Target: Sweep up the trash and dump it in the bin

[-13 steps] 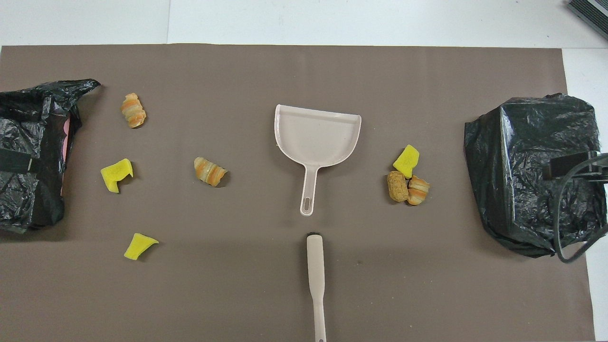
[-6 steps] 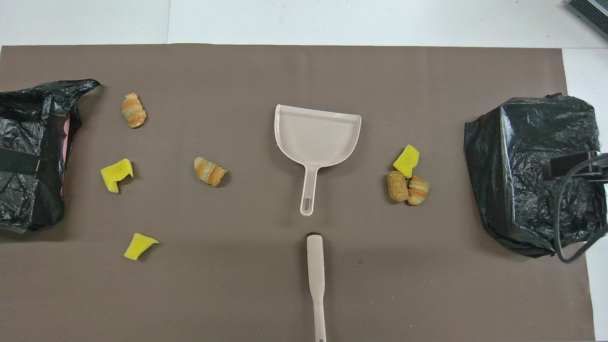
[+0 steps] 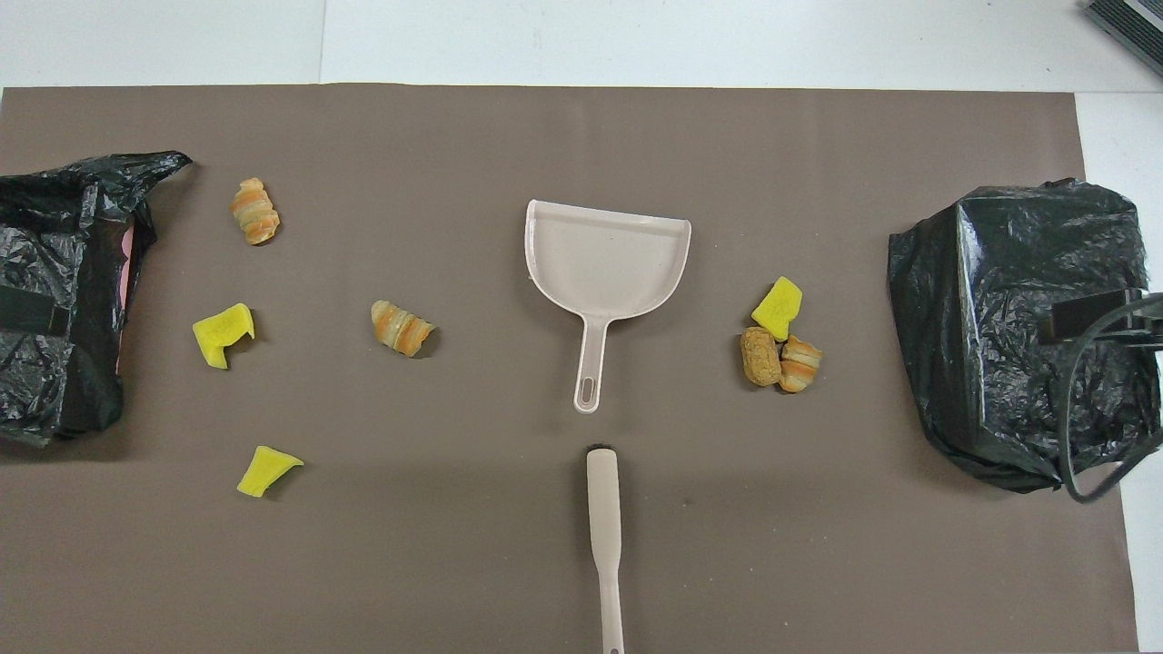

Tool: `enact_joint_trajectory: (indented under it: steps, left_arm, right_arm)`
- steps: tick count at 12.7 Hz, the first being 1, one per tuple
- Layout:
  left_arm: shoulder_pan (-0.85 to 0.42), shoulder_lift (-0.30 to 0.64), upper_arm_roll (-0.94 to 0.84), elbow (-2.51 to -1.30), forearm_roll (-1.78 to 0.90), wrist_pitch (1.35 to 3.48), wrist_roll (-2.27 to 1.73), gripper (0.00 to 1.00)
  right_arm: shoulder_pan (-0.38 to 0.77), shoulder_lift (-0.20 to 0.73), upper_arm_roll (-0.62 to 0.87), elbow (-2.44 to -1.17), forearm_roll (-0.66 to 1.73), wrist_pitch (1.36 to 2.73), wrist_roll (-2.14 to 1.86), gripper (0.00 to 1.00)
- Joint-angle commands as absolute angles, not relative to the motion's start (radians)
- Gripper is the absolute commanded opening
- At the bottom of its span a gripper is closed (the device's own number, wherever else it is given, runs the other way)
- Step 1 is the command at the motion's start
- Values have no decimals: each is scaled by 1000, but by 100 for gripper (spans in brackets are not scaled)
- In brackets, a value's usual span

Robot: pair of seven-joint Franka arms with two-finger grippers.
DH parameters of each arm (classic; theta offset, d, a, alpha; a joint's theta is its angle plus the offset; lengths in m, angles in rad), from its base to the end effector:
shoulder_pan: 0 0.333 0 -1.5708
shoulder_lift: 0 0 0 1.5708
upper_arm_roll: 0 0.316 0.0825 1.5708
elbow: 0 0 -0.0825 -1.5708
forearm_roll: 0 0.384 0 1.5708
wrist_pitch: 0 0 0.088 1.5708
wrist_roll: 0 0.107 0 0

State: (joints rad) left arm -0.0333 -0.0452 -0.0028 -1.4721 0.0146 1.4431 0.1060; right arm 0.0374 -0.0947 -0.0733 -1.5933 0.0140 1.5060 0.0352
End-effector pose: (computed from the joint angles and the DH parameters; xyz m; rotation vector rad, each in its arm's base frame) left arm 0.5258 -0.0173 0.6836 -3.1187 0.2189 -0.0245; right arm 0.5178 -0.0191 0.6589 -3.1188 0.1090 -0.0112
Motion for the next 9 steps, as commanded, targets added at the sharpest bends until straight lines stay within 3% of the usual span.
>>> enact_joint_trajectory:
  steps: [1, 9]
  left_arm:
    - [-37, -66, -3, -1488, 32, 1425, 71, 100]
    - [-37, -67, -2, -1494, 29, 1419, 72, 100]
  right_arm:
    - [31, -103, -74, -1592, 34, 1499, 17, 100]
    - [31, -103, -74, -1592, 34, 1499, 17, 100]
